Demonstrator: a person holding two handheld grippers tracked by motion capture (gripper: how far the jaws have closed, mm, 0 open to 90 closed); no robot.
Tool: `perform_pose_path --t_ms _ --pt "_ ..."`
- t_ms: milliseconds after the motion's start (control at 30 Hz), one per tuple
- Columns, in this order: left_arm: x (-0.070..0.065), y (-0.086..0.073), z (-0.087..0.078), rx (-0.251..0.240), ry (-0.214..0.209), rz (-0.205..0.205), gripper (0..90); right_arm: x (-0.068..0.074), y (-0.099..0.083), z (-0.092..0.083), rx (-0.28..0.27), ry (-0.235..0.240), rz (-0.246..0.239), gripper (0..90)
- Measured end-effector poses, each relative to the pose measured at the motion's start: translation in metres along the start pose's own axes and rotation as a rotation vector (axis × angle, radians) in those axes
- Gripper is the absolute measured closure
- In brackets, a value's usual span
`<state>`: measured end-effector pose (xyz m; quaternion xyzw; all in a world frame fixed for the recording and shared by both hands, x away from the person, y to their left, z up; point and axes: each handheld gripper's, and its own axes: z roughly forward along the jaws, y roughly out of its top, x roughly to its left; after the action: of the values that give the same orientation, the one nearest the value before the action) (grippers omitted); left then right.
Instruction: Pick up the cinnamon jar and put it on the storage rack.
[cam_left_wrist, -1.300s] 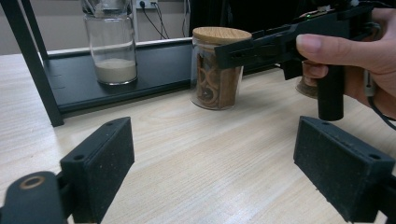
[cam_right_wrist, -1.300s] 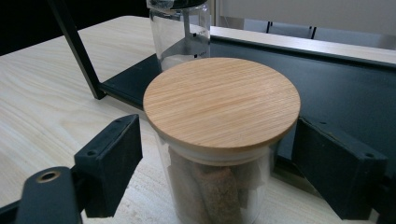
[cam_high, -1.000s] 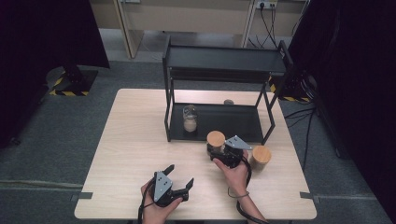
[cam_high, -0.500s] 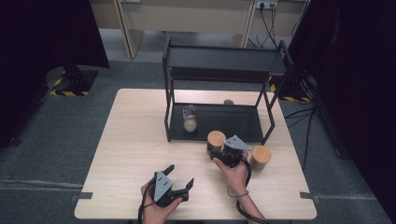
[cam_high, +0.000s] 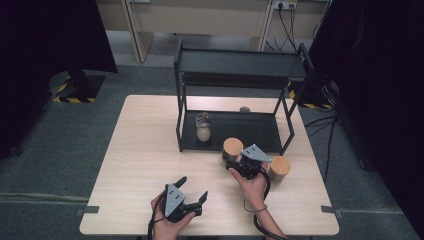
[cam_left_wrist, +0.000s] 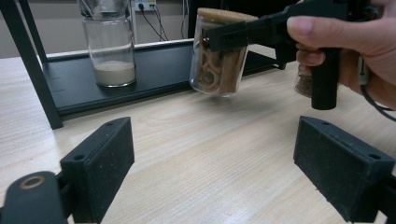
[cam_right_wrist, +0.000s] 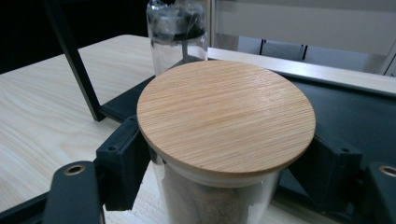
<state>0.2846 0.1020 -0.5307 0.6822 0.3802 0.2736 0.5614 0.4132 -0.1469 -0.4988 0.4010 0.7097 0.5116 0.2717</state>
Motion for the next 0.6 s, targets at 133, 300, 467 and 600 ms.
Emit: perform_pose_path --t_ms 133,300,467,600 --pt "0.000 0.000 0.000 0.000 0.000 0.002 12.0 0.000 0.007 -0.003 -0.016 -0.005 -0.002 26.4" --pt "0.000 0.000 0.000 -0.001 0.001 0.005 12.0 -0.001 0.016 -0.003 -0.035 -0.016 0.006 26.3" --pt "0.000 0.000 0.000 0.000 0.000 0.004 12.0 -0.004 0.025 -0.003 -0.051 -0.026 0.014 26.4" --pt "-0.001 0.000 0.000 -0.001 0.000 0.007 12.0 -0.006 0.030 -0.002 -0.061 -0.033 0.021 26.4"
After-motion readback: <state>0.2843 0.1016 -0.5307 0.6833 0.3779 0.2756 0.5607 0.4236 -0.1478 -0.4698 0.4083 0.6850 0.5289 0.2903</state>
